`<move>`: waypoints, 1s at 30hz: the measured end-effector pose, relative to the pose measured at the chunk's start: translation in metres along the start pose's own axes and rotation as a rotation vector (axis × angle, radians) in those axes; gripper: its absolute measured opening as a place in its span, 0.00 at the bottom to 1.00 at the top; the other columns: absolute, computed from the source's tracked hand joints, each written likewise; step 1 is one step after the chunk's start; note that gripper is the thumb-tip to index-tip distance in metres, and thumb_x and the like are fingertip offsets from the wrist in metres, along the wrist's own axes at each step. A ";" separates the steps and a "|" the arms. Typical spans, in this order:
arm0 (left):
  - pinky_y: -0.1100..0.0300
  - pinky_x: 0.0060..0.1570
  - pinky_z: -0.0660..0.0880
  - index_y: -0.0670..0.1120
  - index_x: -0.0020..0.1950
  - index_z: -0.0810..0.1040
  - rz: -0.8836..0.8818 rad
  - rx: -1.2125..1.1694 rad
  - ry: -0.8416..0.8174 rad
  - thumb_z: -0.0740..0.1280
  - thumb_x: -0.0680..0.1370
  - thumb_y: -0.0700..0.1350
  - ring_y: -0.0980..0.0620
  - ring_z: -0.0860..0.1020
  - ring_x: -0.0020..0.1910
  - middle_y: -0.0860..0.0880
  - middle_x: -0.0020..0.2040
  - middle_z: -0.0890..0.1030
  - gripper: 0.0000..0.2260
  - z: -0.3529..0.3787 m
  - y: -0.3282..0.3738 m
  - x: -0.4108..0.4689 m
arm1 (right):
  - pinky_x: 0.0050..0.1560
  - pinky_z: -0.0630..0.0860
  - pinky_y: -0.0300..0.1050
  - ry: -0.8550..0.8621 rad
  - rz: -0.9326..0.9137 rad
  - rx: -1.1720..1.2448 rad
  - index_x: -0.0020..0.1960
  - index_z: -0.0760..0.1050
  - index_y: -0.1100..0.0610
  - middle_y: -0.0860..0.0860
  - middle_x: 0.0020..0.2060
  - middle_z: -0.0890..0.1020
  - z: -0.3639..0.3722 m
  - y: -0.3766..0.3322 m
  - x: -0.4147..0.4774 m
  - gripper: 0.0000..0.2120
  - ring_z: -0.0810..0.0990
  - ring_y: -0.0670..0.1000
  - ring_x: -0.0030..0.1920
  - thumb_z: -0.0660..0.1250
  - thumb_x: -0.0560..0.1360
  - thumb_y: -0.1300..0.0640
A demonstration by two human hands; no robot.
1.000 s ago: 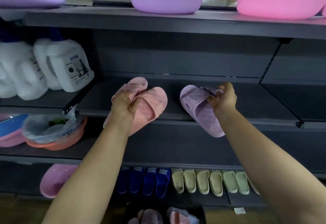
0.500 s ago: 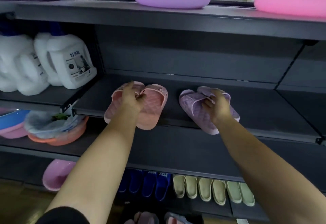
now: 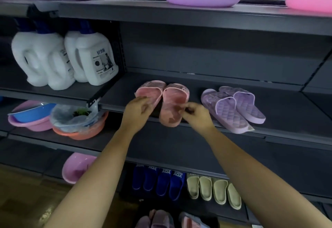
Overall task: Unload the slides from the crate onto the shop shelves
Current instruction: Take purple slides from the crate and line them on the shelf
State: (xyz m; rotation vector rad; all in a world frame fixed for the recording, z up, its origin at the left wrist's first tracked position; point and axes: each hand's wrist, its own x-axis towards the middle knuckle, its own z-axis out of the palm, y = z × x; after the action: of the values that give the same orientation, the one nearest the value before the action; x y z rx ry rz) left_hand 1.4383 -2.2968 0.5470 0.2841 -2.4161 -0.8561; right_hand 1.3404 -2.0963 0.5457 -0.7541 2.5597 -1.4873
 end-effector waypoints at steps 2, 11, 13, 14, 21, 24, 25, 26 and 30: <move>0.46 0.68 0.67 0.43 0.69 0.72 0.055 0.215 -0.135 0.65 0.76 0.55 0.41 0.68 0.69 0.44 0.70 0.72 0.25 0.004 -0.032 0.001 | 0.51 0.77 0.45 -0.046 -0.030 -0.172 0.55 0.81 0.52 0.51 0.51 0.82 0.015 -0.003 0.000 0.16 0.80 0.51 0.50 0.74 0.69 0.50; 0.46 0.74 0.57 0.52 0.77 0.59 0.063 0.314 -0.279 0.60 0.76 0.64 0.39 0.54 0.76 0.52 0.77 0.59 0.33 0.003 -0.092 0.032 | 0.61 0.65 0.35 -0.028 0.008 -0.323 0.60 0.79 0.52 0.54 0.69 0.65 0.051 -0.017 0.034 0.27 0.67 0.51 0.69 0.80 0.63 0.50; 0.47 0.74 0.57 0.51 0.77 0.58 0.073 0.360 -0.247 0.62 0.77 0.61 0.38 0.55 0.76 0.52 0.78 0.59 0.32 0.000 -0.103 0.039 | 0.60 0.65 0.34 -0.020 0.022 -0.302 0.59 0.80 0.52 0.53 0.70 0.65 0.064 -0.023 0.044 0.25 0.68 0.50 0.68 0.79 0.64 0.50; 0.46 0.73 0.58 0.51 0.77 0.58 0.090 0.384 -0.227 0.60 0.77 0.61 0.38 0.56 0.75 0.51 0.77 0.59 0.31 -0.003 -0.106 0.041 | 0.59 0.64 0.34 -0.015 0.023 -0.287 0.58 0.80 0.51 0.53 0.70 0.65 0.068 -0.024 0.048 0.24 0.68 0.49 0.67 0.79 0.64 0.50; 0.46 0.71 0.61 0.54 0.77 0.58 0.070 0.366 -0.262 0.56 0.78 0.58 0.40 0.54 0.76 0.53 0.78 0.58 0.28 -0.027 -0.143 0.066 | 0.60 0.64 0.34 0.038 0.037 -0.237 0.56 0.80 0.51 0.52 0.70 0.64 0.113 -0.036 0.074 0.22 0.67 0.48 0.69 0.79 0.64 0.51; 0.46 0.70 0.63 0.55 0.77 0.57 0.076 0.333 -0.297 0.60 0.79 0.55 0.42 0.52 0.77 0.55 0.78 0.57 0.27 -0.037 -0.157 0.078 | 0.59 0.63 0.33 0.059 0.041 -0.240 0.58 0.79 0.53 0.52 0.70 0.63 0.129 -0.042 0.083 0.23 0.67 0.47 0.68 0.79 0.64 0.51; 0.46 0.70 0.64 0.55 0.77 0.57 0.081 0.328 -0.309 0.60 0.79 0.55 0.42 0.52 0.77 0.55 0.78 0.57 0.27 -0.039 -0.159 0.081 | 0.59 0.63 0.33 0.062 0.044 -0.247 0.59 0.78 0.53 0.52 0.70 0.63 0.133 -0.043 0.085 0.24 0.68 0.47 0.67 0.78 0.64 0.51; 0.46 0.70 0.64 0.55 0.77 0.57 0.087 0.325 -0.319 0.60 0.80 0.55 0.42 0.52 0.77 0.55 0.78 0.56 0.27 -0.039 -0.161 0.083 | 0.59 0.63 0.33 0.065 0.047 -0.254 0.59 0.78 0.54 0.51 0.70 0.62 0.136 -0.045 0.087 0.25 0.68 0.48 0.66 0.78 0.65 0.51; 0.46 0.69 0.64 0.53 0.77 0.58 0.119 0.332 -0.324 0.59 0.80 0.55 0.41 0.52 0.77 0.53 0.77 0.57 0.26 -0.041 -0.163 0.088 | 0.59 0.65 0.34 0.090 0.039 -0.262 0.61 0.76 0.53 0.51 0.71 0.63 0.144 -0.046 0.086 0.24 0.69 0.49 0.66 0.76 0.67 0.52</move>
State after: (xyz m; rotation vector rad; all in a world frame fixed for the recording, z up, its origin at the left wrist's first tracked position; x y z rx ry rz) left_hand 1.3911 -2.4767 0.5078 0.1291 -2.8459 -0.4732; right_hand 1.3269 -2.2686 0.5231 -0.6735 2.8563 -1.2152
